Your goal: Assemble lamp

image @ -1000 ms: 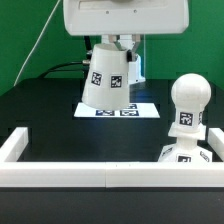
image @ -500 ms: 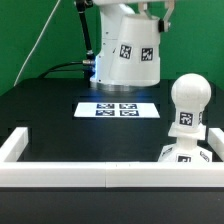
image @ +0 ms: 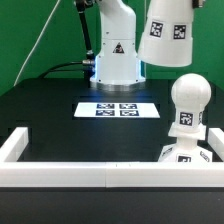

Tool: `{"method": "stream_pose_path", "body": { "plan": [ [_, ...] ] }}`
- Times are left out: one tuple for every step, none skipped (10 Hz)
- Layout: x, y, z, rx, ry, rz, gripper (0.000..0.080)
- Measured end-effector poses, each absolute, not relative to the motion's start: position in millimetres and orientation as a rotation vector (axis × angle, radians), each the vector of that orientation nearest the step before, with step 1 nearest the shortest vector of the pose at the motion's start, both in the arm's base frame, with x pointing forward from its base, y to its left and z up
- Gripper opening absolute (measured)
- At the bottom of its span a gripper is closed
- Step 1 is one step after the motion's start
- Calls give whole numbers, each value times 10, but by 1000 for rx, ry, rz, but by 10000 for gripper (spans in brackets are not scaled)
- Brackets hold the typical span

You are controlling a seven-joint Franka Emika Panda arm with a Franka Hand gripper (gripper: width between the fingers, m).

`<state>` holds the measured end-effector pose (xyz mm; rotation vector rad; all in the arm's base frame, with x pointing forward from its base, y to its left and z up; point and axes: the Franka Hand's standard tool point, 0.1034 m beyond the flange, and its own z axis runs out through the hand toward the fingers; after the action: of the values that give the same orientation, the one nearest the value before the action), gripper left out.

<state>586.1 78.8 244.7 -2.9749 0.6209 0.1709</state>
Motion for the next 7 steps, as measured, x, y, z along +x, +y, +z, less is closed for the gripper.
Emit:
{"method": "stream_pose_path", "body": {
  "plan": [
    [5934, 878, 2427, -2980, 612, 162, 45],
    [6032, 925, 2349, -2986, 603, 136, 45],
    [6082, 941, 2274, -2993, 602, 137, 45],
    [6117, 951, 2208, -3002, 586, 141, 45],
    [6104, 954, 2174, -3006, 570, 147, 45],
    [6106, 949, 2179, -3006, 572, 146, 45],
    [6106, 949, 2174, -3006, 572, 147, 45]
  ]
}}
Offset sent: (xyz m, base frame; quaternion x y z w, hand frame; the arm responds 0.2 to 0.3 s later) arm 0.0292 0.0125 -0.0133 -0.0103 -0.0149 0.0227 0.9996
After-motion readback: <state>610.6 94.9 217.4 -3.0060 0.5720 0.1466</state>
